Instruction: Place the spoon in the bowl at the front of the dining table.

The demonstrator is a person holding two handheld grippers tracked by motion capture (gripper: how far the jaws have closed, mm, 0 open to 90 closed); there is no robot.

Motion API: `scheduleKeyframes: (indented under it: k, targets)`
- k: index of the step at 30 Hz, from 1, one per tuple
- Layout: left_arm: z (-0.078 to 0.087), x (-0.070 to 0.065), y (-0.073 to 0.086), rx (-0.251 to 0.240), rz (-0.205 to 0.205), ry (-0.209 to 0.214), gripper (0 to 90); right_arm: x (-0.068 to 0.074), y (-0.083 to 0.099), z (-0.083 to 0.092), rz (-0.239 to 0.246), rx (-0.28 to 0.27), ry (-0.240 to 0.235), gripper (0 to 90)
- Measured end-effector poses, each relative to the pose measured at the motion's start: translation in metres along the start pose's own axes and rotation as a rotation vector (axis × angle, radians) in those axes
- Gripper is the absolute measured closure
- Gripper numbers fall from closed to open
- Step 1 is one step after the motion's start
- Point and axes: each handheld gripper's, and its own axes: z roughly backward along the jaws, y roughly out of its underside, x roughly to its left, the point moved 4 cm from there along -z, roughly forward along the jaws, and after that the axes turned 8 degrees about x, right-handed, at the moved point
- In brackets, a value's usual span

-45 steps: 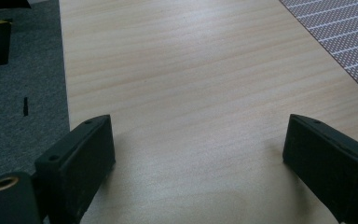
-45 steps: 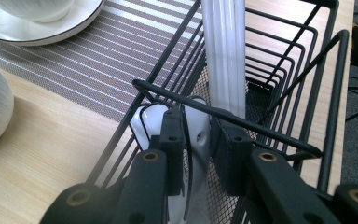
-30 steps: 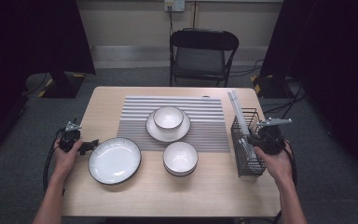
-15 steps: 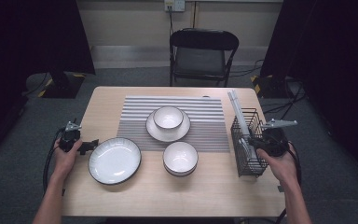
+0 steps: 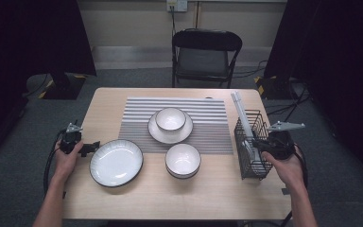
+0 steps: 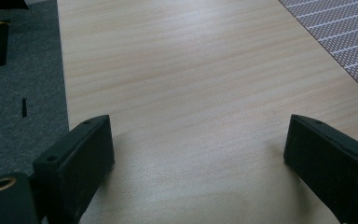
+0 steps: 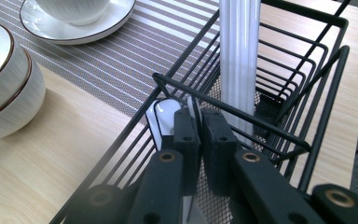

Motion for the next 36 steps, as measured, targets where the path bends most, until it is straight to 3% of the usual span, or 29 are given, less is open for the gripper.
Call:
scheduleKeyframes:
  k: [12, 20, 27, 36]
  targets:
    - [0.0, 0.0, 0.0, 0.001, -0.001, 0.0, 7.6, 0.001, 0.001, 0.007, 0.025, -0.031, -0.016, 85.0]
    - [0.0, 0.0, 0.0, 0.001, -0.001, 0.001, 7.6, 0.0, 0.004, 0.017, 0.01, -0.089, 0.024, 86.1]
    - [0.0, 0.0, 0.0, 0.001, -0.001, 0.001, 7.6, 0.0, -0.009, 0.023, -0.007, -0.166, 0.064, 86.3]
    - [0.0, 0.0, 0.0, 0.001, -0.001, 0.002, 7.5, 0.005, -0.016, 0.018, -0.025, -0.191, 0.078, 86.3]
